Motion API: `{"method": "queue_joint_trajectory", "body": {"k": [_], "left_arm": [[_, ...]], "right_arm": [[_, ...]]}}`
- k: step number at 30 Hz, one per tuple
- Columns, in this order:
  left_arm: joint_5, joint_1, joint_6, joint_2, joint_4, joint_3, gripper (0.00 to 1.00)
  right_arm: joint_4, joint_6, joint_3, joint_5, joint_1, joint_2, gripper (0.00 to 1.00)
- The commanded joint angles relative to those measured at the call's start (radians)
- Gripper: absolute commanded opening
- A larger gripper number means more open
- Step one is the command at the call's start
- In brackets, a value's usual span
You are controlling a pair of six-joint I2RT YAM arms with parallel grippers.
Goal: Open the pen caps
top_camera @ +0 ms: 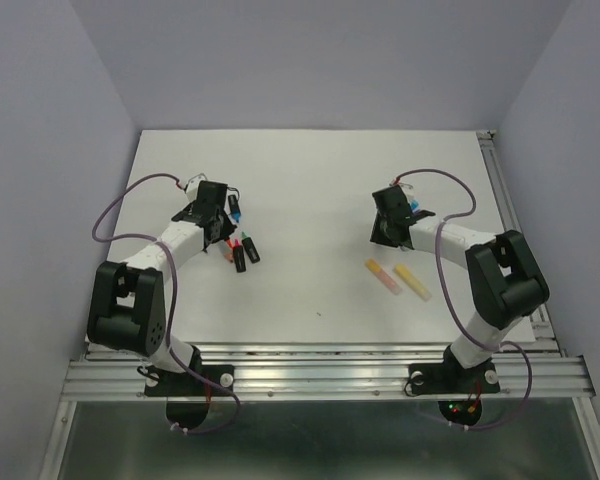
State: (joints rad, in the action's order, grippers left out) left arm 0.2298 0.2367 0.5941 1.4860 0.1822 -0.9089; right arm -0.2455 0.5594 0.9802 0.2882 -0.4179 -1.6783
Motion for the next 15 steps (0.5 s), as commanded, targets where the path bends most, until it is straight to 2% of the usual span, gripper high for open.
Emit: {"method": "queue_joint_trajectory", "body": {"k": [1, 2, 3, 4, 5, 6, 7, 8, 11, 12, 15], "left_arm": [[0.020, -0.014, -0.037, 0.035, 0.002, -0.074, 0.13], [0.017, -0.016, -0.040, 0.045, 0.002, -0.080, 0.15], [0.014, -0.016, -0.042, 0.060, 0.005, -0.085, 0.23], [0.013, -0.016, -0.042, 0.066, 0.007, -0.090, 0.28], [0.006, -0.016, -0.042, 0.074, 0.007, -0.091, 0.37], [0.008, -0.016, -0.043, 0.074, 0.007, -0.093, 0.38], [0.006, -0.017, -0.042, 0.077, 0.011, -0.094, 0.44], [0.006, -0.017, -0.042, 0.076, 0.014, -0.094, 0.47], [-0.004, -0.017, -0.043, 0.057, 0.016, -0.093, 0.62], [-0.007, -0.017, -0.043, 0.051, 0.016, -0.093, 0.63], [-0.035, -0.017, -0.043, -0.006, 0.017, -0.081, 0.84]], "right_arm": [[-0.032, -0.021, 0.069, 0.065, 0.011, -0.024, 0.22], [-0.035, -0.021, 0.069, 0.066, 0.013, -0.024, 0.25], [-0.040, -0.021, 0.069, 0.072, 0.013, -0.023, 0.31], [-0.043, -0.021, 0.069, 0.074, 0.013, -0.015, 0.31], [-0.047, -0.024, 0.066, 0.077, 0.013, -0.009, 0.37], [-0.049, -0.026, 0.066, 0.078, 0.013, -0.001, 0.39], [-0.057, -0.026, 0.064, 0.078, 0.013, 0.017, 0.41], [-0.058, -0.026, 0.061, 0.078, 0.013, 0.028, 0.41], [-0.060, -0.038, 0.046, 0.062, 0.013, 0.080, 0.60], [-0.063, -0.039, 0.041, 0.055, 0.013, 0.094, 0.64], [-0.074, -0.044, 0.031, 0.036, 0.014, 0.153, 0.72]]}}
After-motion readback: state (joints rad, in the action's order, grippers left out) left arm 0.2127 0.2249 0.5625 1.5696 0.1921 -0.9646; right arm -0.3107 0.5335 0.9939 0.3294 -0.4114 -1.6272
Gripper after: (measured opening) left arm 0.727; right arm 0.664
